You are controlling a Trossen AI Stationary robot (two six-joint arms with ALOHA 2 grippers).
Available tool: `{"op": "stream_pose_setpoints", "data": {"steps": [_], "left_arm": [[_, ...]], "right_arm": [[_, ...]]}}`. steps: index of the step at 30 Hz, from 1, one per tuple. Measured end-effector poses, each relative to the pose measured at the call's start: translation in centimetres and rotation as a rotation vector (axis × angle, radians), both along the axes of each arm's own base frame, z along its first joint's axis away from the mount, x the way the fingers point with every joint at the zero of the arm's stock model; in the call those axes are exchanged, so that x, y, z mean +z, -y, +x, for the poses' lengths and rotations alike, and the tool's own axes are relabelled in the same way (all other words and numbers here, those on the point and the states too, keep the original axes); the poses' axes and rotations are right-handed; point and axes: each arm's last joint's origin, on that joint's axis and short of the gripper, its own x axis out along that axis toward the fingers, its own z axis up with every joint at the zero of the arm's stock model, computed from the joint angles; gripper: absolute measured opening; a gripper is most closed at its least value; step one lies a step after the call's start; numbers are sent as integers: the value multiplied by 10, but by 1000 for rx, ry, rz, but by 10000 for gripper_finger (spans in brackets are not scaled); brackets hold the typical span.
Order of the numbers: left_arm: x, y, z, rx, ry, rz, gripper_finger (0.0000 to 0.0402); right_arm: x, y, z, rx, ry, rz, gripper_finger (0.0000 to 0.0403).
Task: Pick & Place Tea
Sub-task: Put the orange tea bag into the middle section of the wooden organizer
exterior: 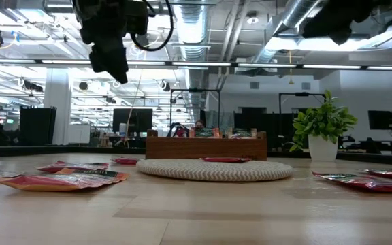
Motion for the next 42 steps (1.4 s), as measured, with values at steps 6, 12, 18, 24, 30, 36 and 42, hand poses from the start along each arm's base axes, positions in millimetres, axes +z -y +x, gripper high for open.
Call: {"op": "stream_pose_setpoints", "data": {"steps": [6, 12, 18, 24, 30, 36, 42], "left_arm": [[-6, 11, 3, -106, -25, 15, 151], [-16, 25, 11, -196, -29, 55, 151], [-32, 40, 23, -266, -41, 53, 151], [-49, 59, 36, -287, -37, -21, 151], [-71, 80, 51, -292, -80, -45, 151], [-102, 101, 66, -250, -247, -21, 151], [-109, 110, 82, -204, -281, 15, 151]], "right_arm": [[-18, 3, -17, -1, 253, 91, 70], [-37, 1, -29, 38, 446, 164, 70], [-47, -3, -33, 75, 517, 204, 70], [-48, -3, -33, 77, 517, 205, 70], [-48, -4, -34, 97, 517, 219, 70], [-48, -9, -35, 147, 511, 233, 70], [-48, -13, -37, 180, 507, 242, 70]]}}
